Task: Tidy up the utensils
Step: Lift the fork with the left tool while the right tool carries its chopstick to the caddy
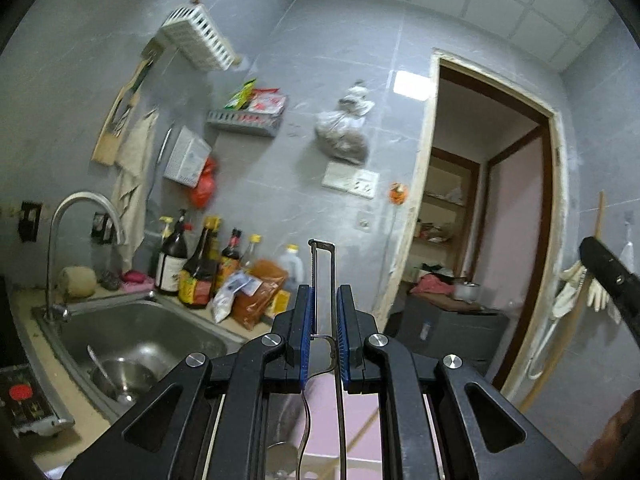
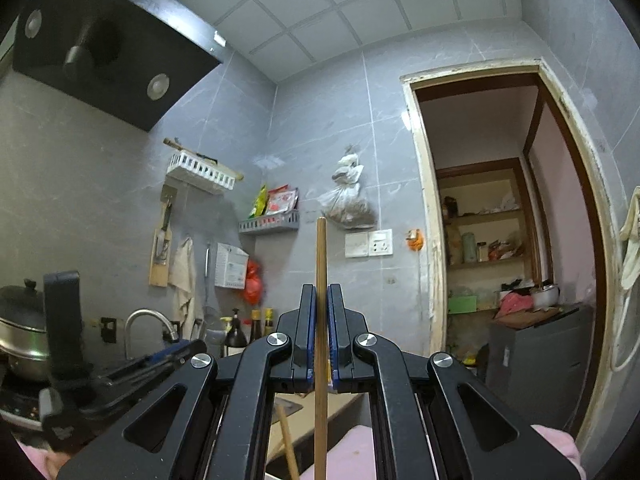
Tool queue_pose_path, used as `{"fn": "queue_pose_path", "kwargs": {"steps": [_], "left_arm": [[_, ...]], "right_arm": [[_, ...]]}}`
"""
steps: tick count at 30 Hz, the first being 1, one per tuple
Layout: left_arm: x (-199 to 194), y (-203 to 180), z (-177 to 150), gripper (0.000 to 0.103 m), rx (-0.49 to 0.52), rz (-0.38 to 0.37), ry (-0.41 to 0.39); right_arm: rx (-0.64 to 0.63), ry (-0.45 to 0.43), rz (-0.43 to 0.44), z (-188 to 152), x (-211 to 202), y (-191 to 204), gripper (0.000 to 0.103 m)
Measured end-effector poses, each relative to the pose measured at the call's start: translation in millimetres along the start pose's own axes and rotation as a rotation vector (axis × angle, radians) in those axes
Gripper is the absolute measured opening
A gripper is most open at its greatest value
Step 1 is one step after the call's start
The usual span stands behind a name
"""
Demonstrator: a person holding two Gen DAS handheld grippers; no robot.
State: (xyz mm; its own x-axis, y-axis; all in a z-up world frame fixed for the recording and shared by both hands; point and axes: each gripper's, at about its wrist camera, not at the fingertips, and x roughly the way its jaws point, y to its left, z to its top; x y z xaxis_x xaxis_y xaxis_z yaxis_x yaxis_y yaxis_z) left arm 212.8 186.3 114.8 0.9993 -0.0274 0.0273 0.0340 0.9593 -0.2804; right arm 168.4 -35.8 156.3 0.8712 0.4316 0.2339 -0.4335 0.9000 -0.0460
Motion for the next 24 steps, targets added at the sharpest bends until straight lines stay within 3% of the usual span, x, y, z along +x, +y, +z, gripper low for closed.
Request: {"fn": "queue_pose_path", "kwargs": {"steps": [16, 24], "left_arm": [[23.4, 2.0, -47.2, 0.009, 0.040, 0.008, 0.021], [26.1, 6.8, -68.5, 0.009, 0.022, -0.030, 0.045]], "right_arm": [[-0.059, 0.071, -0.074, -62.7, 15.9, 10.6, 0.003], [-0.041, 0.100, -0.102, -81.7, 20.3, 11.1, 0.004]]}}
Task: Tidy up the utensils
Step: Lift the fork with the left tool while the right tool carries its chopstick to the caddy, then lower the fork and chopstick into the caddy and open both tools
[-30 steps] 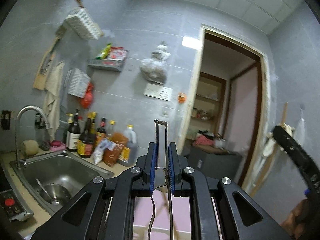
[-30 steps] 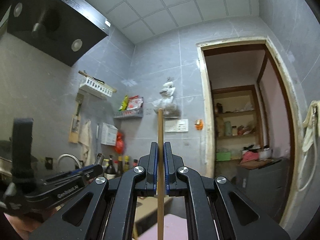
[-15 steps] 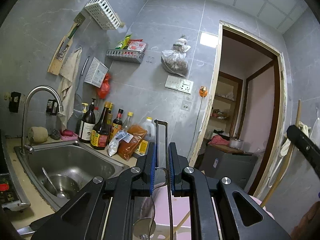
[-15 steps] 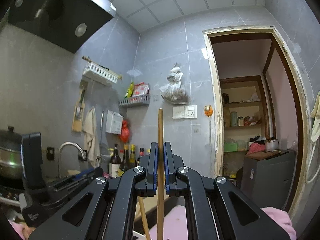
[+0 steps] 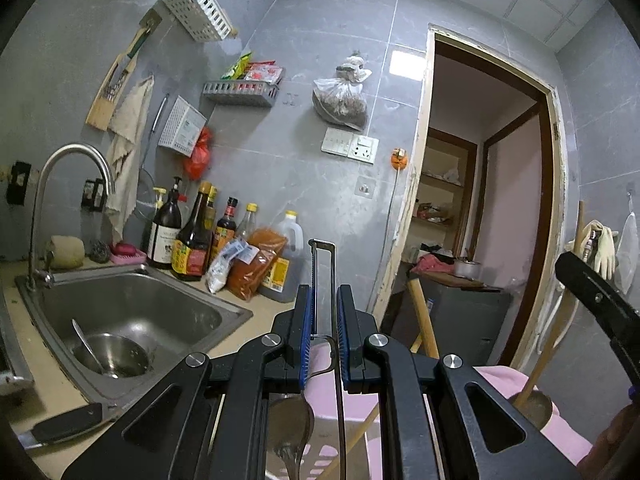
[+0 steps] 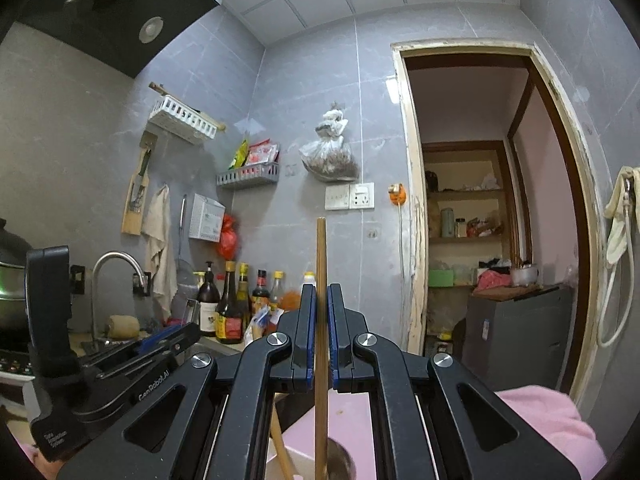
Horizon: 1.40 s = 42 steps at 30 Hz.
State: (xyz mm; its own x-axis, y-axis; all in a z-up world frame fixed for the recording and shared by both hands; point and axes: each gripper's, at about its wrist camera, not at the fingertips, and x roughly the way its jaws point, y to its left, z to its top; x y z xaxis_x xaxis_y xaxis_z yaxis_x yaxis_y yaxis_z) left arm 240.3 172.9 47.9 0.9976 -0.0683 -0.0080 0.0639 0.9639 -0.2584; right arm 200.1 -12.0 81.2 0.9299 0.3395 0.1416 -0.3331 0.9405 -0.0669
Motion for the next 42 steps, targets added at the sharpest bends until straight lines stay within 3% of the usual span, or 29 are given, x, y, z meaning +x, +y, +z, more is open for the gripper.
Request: {"fn": "queue_pose_path", "kwargs": {"steps": [16, 22, 26, 31, 35, 38, 40, 42], "left_arm": [[-9.1, -3.2, -7.1, 0.010, -0.021, -0.089, 0.063], [-13.4, -2.0, -3.6, 0.013, -0.033, -0.123, 0.092], [-12.2, -3.1, -1.1, 0.021, -0.029, -0.131, 0.102], [-15.9, -4.1, 4.2, 0.024, -0.040, -0.138, 0.106], [-21.6, -7.1, 11.5, 0.039, -0.041, -0.137, 0.103], [-25.7, -13.3, 19.1, 0.044, -0.028, -0.124, 0.099], [-29.0, -19.7, 23.2, 0.047, -0.003, -0.114, 0.098], [-33.2, -27.5, 26.0, 0.053, 0.032, -0.103, 0.097]], "right_arm": [[0.042, 0.093, 0.021, -24.6, 5.3, -8.2, 0.005], [0.068, 0.109, 0.029, -23.7, 5.5, -12.0, 0.010], [0.074, 0.112, 0.035, -22.9, 4.2, -13.0, 0.018], [0.077, 0.107, 0.041, -19.8, 1.4, -13.9, 0.019], [0.078, 0.080, 0.056, -13.6, -2.8, -17.5, 0.023], [0.072, 0.057, 0.057, -4.7, -7.7, -21.3, 0.025], [0.072, 0.043, 0.052, 1.3, -11.5, -24.8, 0.029], [0.078, 0.031, 0.049, 6.8, -16.2, -30.0, 0.051]]}}
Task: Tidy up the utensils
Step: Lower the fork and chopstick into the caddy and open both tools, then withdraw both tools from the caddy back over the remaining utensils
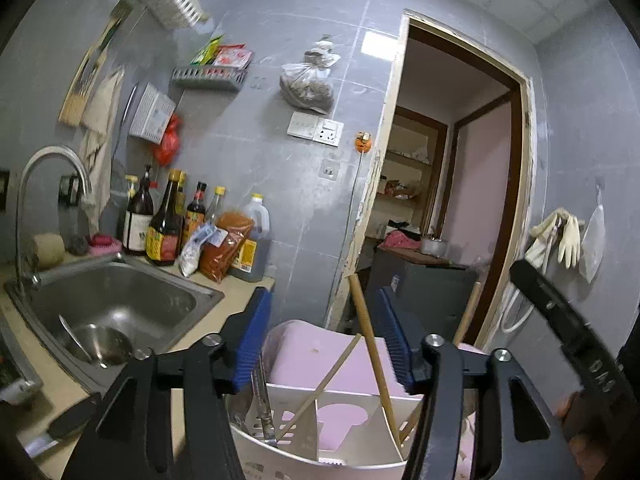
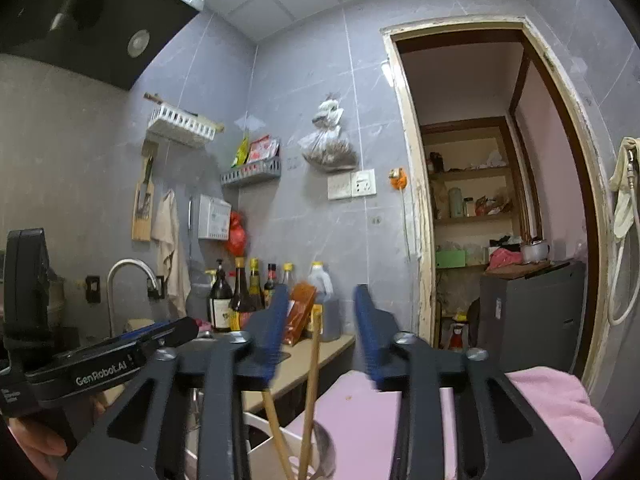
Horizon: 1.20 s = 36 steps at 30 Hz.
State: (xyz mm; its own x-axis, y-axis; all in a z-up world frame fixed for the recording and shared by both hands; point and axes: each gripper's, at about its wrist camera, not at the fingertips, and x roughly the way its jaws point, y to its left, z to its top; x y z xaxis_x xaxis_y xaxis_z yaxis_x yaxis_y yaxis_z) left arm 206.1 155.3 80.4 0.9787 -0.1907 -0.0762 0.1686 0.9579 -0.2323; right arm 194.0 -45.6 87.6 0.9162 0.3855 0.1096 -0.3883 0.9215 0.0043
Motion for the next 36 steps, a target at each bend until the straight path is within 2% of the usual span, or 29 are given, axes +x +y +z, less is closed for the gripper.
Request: {"fn": "queue_pose_path", "kwargs": {"steps": [4, 6, 8, 11, 15, 17, 23, 28, 36], "left_arm": [[-10.0, -16.7, 1.3, 0.069, 0.051, -0.016, -0.004], [-13.6, -24.1, 1.4, 0.077, 0.067, -0.031, -0.004], [-18.3, -32.8, 0.1, 0.089, 0.080, -0.045, -0.006], [-23.5, -46.2, -3.5, 0.098, 0.090, -0.069, 0.001], [-28.4, -68.3, -13.3, 0.101, 0.122, -0.096, 0.020], [-29.3, -79.4, -19.3, 0.101, 0.132, -0.110, 0.030], [-28.9, -111.2, -46.0, 0.101, 0.151, -0.162, 0.091], [-16.4, -135.0, -66.3, 0.101, 0.189, -0.216, 0.204], [8.6, -153.1, -95.4, 0.101, 0.198, -0.226, 0.350]], "right_arm": [[0.007, -0.017, -0.019, 11.7, -15.3, -14.3, 0.055], [0.002, -0.018, -0.034, 15.8, -21.4, -21.2, 0.066], [0.000, -0.017, -0.047, 20.2, -30.7, -30.6, 0.073], [-0.009, -0.003, -0.069, 24.6, -44.6, -45.0, 0.081], [0.018, 0.026, -0.073, 25.4, -65.1, -69.4, 0.098], [0.021, 0.035, -0.086, 25.0, -76.1, -80.8, 0.102], [-0.041, 0.092, -0.125, 19.2, -101.0, -104.4, 0.103], [-0.087, 0.151, -0.150, 8.9, -114.3, -119.1, 0.103], [-0.097, 0.279, -0.205, -15.9, -123.0, -152.4, 0.103]]}}
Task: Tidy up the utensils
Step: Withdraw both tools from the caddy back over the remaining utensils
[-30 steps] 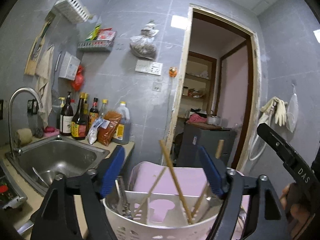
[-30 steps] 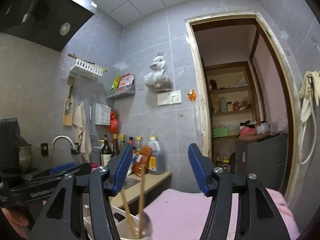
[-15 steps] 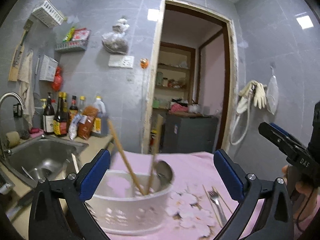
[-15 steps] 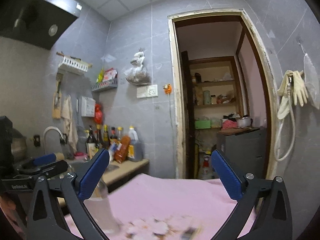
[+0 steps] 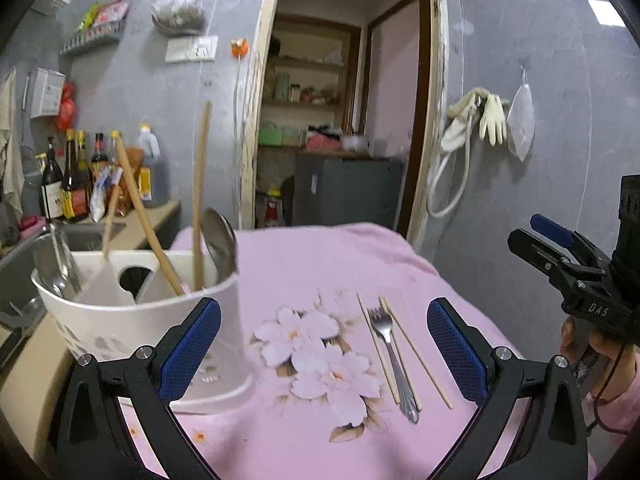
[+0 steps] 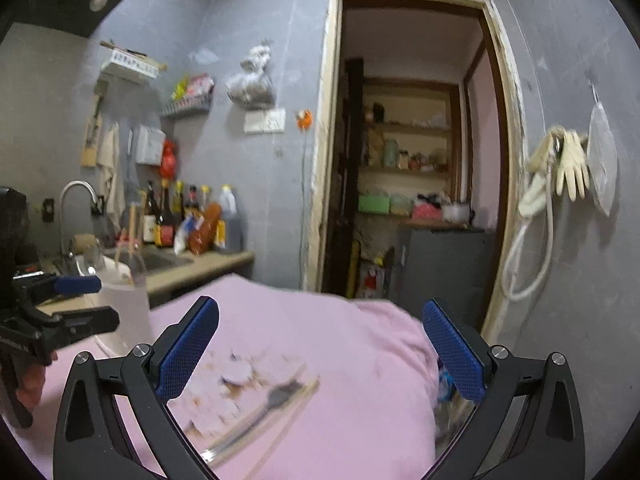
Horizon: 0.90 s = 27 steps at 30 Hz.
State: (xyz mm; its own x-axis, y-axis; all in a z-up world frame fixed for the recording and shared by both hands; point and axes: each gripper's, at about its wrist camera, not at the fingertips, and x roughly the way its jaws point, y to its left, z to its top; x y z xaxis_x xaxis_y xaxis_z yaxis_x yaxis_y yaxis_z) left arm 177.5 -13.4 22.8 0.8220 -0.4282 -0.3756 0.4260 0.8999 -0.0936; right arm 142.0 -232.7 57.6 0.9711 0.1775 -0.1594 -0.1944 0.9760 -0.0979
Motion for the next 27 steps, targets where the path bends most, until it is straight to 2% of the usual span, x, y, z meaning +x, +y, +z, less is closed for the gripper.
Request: {"fn": "queue_pose_path", "kwargs": {"steps": [5, 7, 9, 10, 12, 17, 18, 21, 27], "left_arm": [[24.1, -10.8, -8.1, 0.101, 0.017, -0.032, 0.108], [35.5, -14.8, -10.1, 0.101, 0.017, -0.054, 0.160], [46.0, -17.1, -10.5, 0.100, 0.011, -0.069, 0.201], [52.7, -17.8, -10.6, 0.098, 0.007, -0.080, 0.227], [64.1, -19.1, -9.1, 0.093, 0.001, -0.095, 0.272], [91.3, -20.4, -9.8, 0.069, -0.006, -0.124, 0.369], [95.9, -21.1, -10.6, 0.068, -0.006, -0.126, 0.382], [110.0, -22.9, -11.3, 0.060, -0.002, -0.132, 0.418], [134.4, -19.3, -14.7, 0.036, -0.032, -0.167, 0.507]], "right_arm": [[0.062, 0.121, 0.019, -18.2, 13.4, -26.1, 0.100], [0.083, 0.181, 0.041, -24.6, 22.0, -34.0, 0.091], [0.099, 0.233, 0.061, -29.8, 29.6, -40.0, 0.075], [0.106, 0.269, 0.070, -32.5, 35.6, -42.5, 0.072], [0.121, 0.322, 0.105, -36.9, 44.8, -45.5, 0.057], [0.123, 0.443, 0.172, -48.9, 65.6, -45.4, 0.044], [0.121, 0.463, 0.183, -51.0, 69.1, -44.6, 0.040], [0.115, 0.514, 0.213, -56.4, 81.1, -41.7, 0.037], [0.143, 0.569, 0.239, -62.7, 103.2, -39.8, 0.031]]}}
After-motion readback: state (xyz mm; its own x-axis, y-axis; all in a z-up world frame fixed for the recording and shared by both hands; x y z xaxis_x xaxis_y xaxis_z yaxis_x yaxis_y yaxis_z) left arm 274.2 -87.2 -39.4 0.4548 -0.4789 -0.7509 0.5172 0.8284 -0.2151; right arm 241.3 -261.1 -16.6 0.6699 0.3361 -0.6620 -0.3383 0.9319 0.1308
